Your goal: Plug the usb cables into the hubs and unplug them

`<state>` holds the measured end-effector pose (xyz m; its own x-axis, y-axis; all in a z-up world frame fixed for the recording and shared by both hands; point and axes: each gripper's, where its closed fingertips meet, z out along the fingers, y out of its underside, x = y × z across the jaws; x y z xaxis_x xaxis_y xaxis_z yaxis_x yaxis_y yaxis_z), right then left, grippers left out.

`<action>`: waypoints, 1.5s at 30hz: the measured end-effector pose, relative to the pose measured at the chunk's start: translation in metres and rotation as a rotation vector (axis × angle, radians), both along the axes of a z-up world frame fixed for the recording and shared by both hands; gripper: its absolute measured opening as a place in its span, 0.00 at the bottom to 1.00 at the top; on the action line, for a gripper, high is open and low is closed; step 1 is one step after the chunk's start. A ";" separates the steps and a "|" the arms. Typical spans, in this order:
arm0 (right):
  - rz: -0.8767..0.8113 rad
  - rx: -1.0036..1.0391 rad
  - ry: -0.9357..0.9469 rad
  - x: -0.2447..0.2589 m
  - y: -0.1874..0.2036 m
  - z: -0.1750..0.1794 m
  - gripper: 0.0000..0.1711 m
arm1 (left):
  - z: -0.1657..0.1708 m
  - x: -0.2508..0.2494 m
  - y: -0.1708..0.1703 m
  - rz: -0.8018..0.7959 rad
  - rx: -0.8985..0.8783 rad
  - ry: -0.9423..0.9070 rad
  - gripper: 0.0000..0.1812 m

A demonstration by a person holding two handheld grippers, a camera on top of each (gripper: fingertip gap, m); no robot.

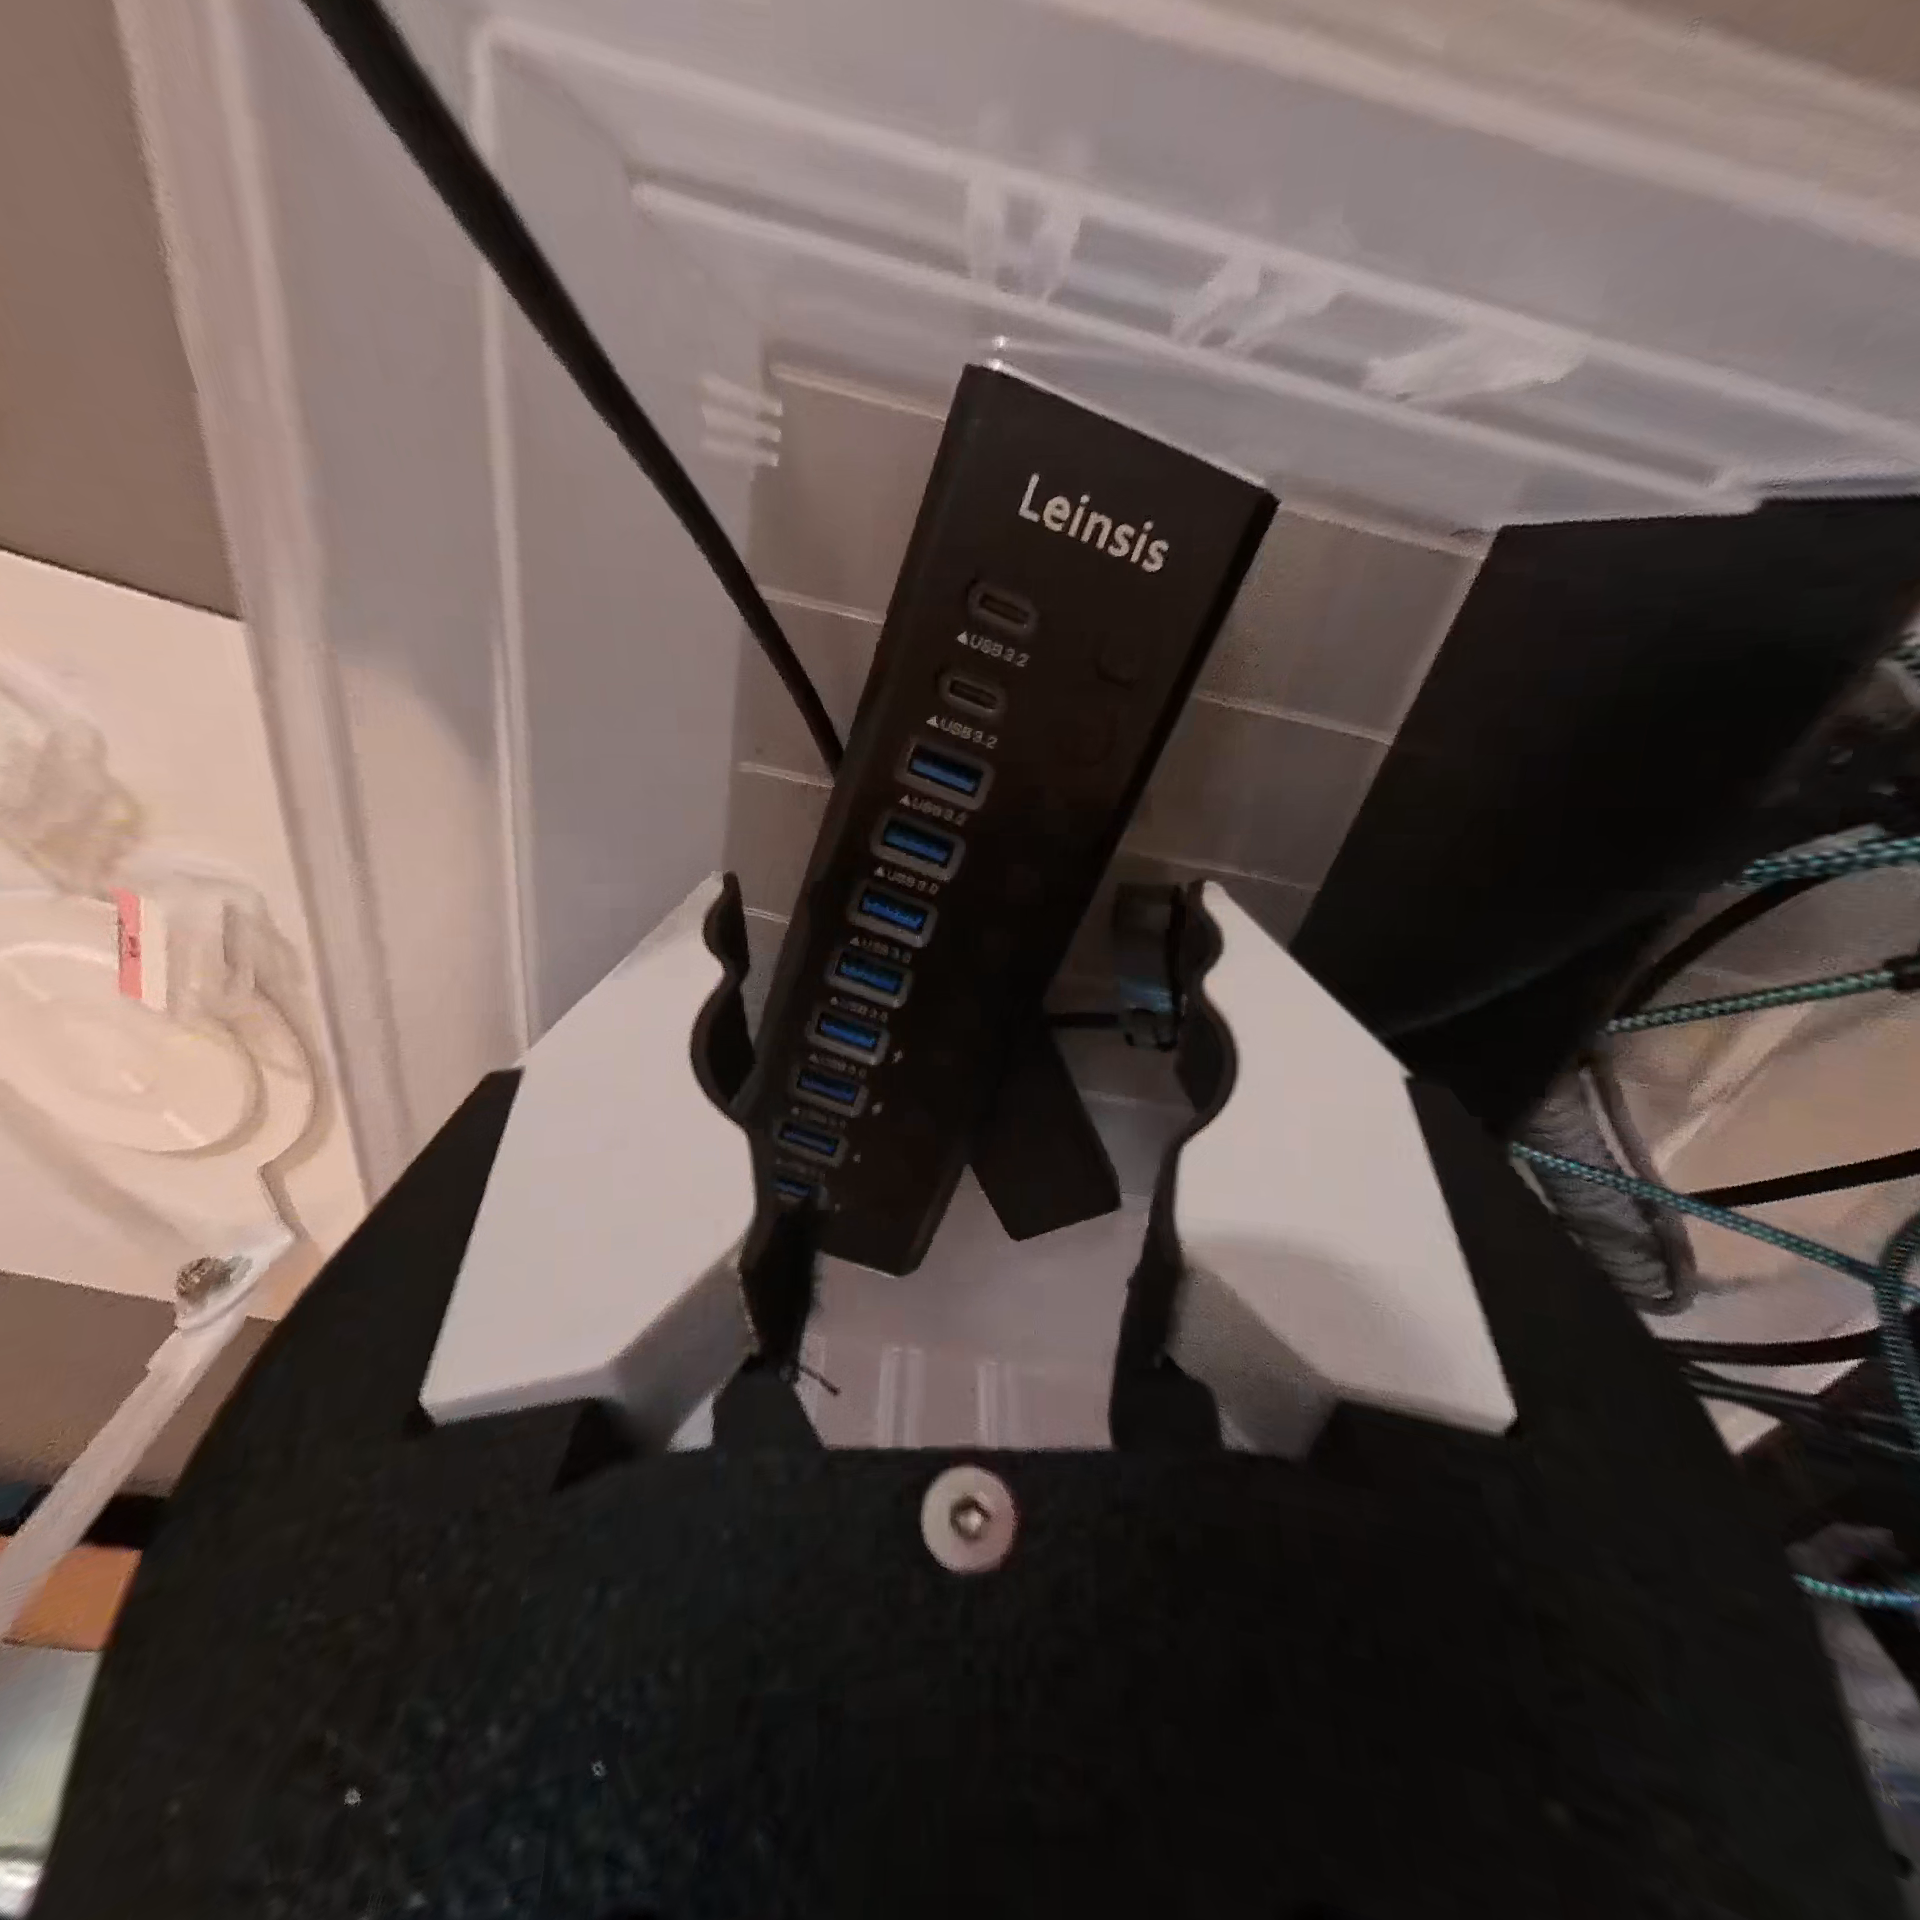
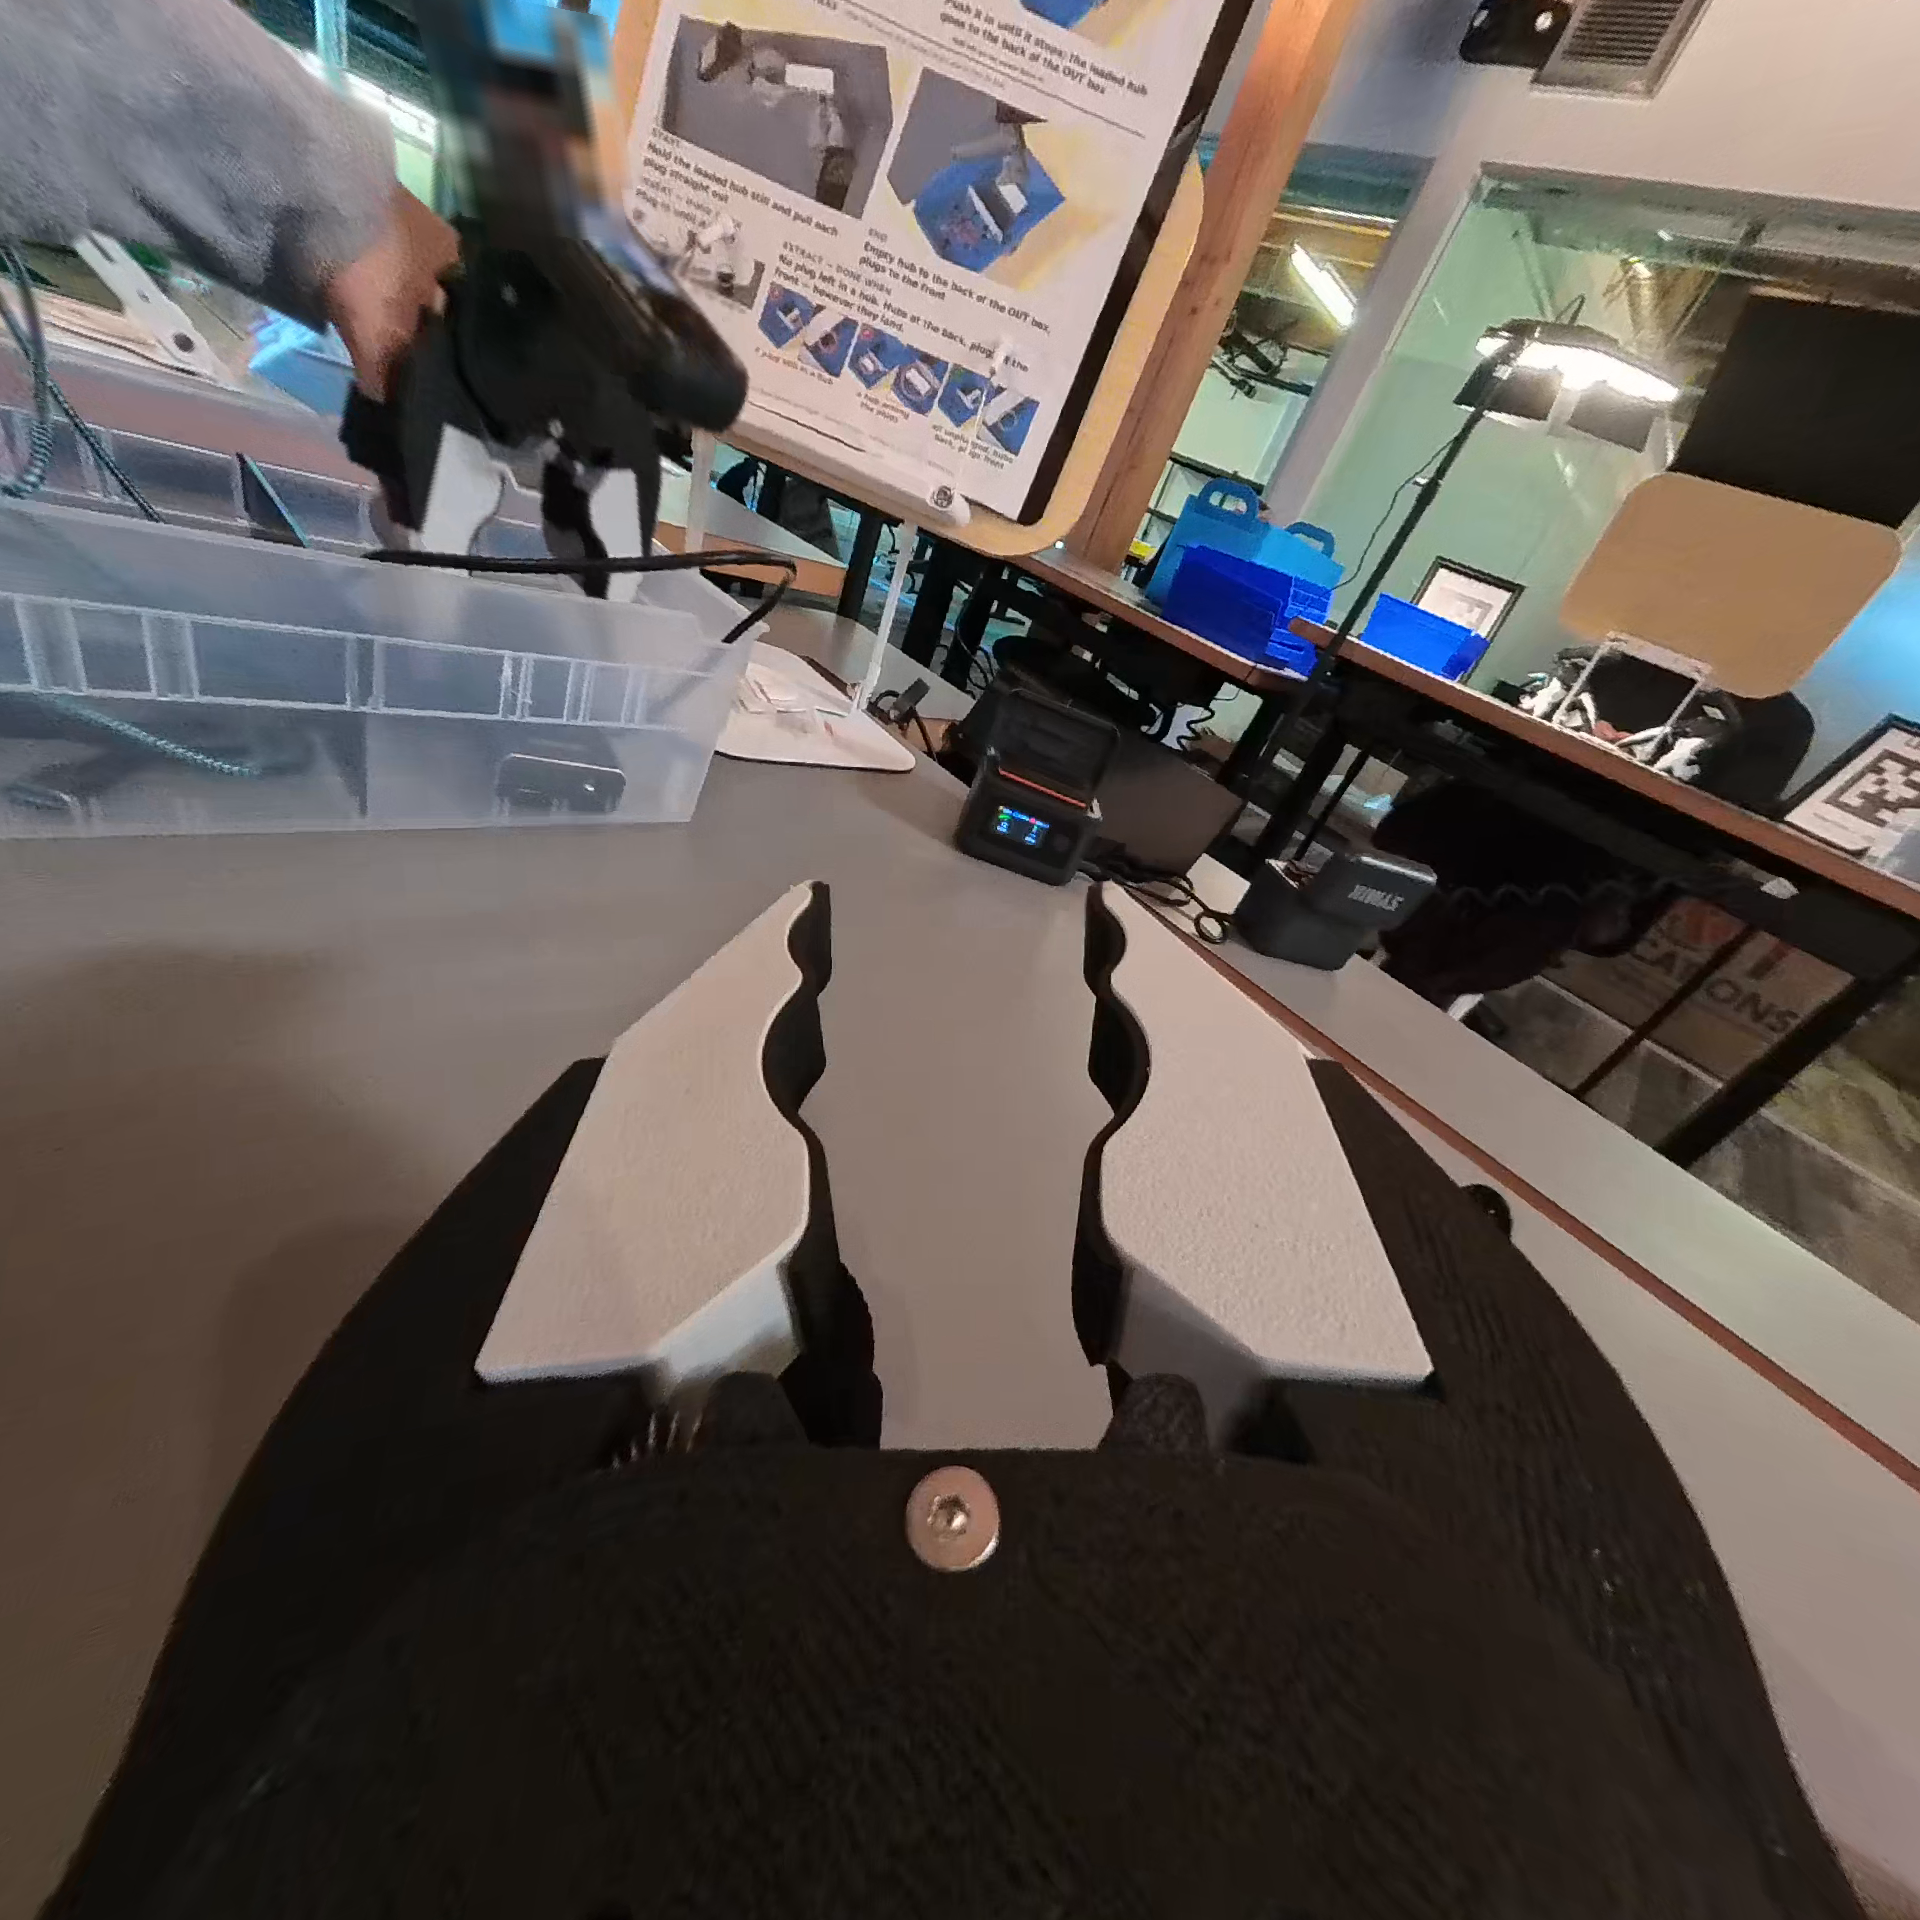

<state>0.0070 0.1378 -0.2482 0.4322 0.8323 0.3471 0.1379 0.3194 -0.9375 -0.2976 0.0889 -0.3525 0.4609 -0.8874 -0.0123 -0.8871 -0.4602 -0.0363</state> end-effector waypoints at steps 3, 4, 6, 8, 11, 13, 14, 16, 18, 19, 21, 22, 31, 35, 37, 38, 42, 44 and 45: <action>-0.001 -0.015 0.004 0.000 0.001 0.000 0.28 | -0.009 0.000 0.002 -0.050 -0.025 0.038 0.45; -0.002 -0.018 0.005 0.000 0.002 0.000 0.28 | -0.011 0.001 0.001 -0.065 -0.039 0.044 0.43; -0.008 -0.020 0.004 0.001 0.003 0.001 0.28 | -0.017 0.000 -0.001 -0.081 -0.068 0.065 0.42; -0.012 -0.022 0.003 0.001 0.004 0.001 0.28 | -0.025 -0.003 -0.001 -0.076 -0.082 0.090 0.40; -0.012 -0.018 -0.004 0.000 0.004 0.000 0.28 | -0.025 -0.004 0.003 -0.065 -0.065 0.094 0.35; -0.013 -0.013 -0.011 0.000 0.004 -0.001 0.28 | -0.024 -0.007 0.000 -0.044 -0.070 0.114 0.35; -0.012 -0.011 -0.014 -0.001 0.003 -0.001 0.28 | -0.023 -0.010 -0.002 -0.049 -0.061 0.137 0.34; -0.013 -0.003 -0.017 -0.001 0.002 -0.001 0.28 | -0.014 -0.015 -0.005 -0.058 -0.013 0.172 0.34; -0.012 0.004 -0.015 -0.001 0.002 0.000 0.28 | 0.006 -0.015 -0.007 -0.049 0.053 0.167 0.33; -0.012 0.006 -0.010 -0.001 0.001 0.001 0.28 | 0.019 -0.014 -0.007 -0.043 0.096 0.161 0.33; -0.015 0.005 -0.003 0.000 0.002 0.002 0.27 | 0.051 -0.013 -0.006 -0.039 0.190 0.170 0.33; -0.022 0.004 0.002 0.000 0.003 0.003 0.27 | 0.068 -0.012 -0.005 -0.041 0.236 0.182 0.33; -0.158 0.072 0.101 0.032 0.018 0.034 0.27 | 0.203 0.066 0.030 -0.186 0.550 0.178 0.33; -0.262 0.129 0.250 0.067 0.023 0.066 0.27 | 0.202 0.147 0.055 -0.354 0.526 0.094 0.33; -0.311 0.123 0.350 0.084 0.026 0.077 0.29 | 0.185 0.182 0.072 -0.432 0.492 0.085 0.33; -0.353 0.124 0.402 0.096 0.029 0.082 0.29 | 0.174 0.196 0.080 -0.458 0.460 0.087 0.33; -0.424 0.187 0.572 0.131 0.024 0.103 0.28 | 0.121 0.238 0.116 -0.511 0.339 0.097 0.33; -0.396 0.209 0.618 0.134 0.016 0.111 0.28 | 0.095 0.253 0.133 -0.509 0.279 0.097 0.33; -0.385 0.220 0.622 0.133 0.013 0.113 0.28 | 0.082 0.260 0.140 -0.507 0.250 0.102 0.33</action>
<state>0.1397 0.1504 -0.1357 0.8480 0.5231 0.0853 -0.2552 0.5441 -0.7992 -0.0378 0.2290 -0.2705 -0.0364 -0.9616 -0.2721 -0.9993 0.0355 0.0084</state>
